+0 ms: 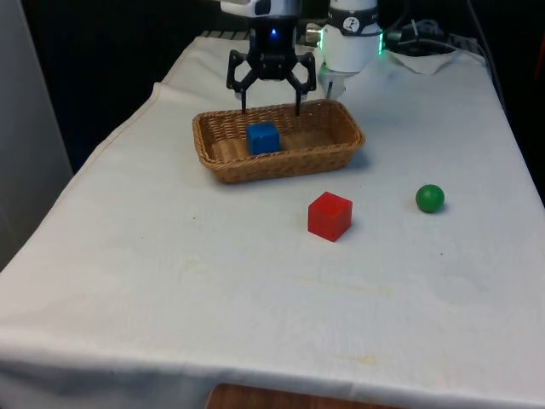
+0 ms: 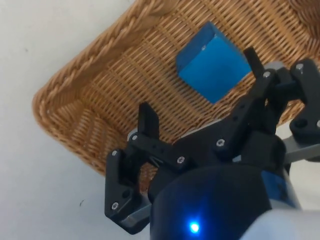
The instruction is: Place all non-red objects into the basket.
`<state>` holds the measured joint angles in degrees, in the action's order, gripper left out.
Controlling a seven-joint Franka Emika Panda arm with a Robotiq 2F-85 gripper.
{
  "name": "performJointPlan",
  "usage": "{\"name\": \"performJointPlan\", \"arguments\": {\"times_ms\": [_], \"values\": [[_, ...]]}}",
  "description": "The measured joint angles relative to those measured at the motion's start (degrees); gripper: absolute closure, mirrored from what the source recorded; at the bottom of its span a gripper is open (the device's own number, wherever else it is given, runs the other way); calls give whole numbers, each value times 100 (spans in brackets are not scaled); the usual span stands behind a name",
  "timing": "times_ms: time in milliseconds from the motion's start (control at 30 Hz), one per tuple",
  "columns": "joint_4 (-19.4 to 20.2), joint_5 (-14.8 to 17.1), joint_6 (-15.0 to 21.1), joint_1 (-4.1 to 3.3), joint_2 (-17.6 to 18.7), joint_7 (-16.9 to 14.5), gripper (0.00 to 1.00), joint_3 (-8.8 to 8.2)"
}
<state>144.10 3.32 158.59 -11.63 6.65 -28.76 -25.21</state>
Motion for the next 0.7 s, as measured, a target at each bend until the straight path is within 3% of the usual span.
{"name": "performJointPlan", "arguments": {"times_ms": [333, 700], "values": [[17, -46, -172, -109, -264, 367, 0, 241], [-40, -80, -229, -183, -355, 819, 0, 676]]}}
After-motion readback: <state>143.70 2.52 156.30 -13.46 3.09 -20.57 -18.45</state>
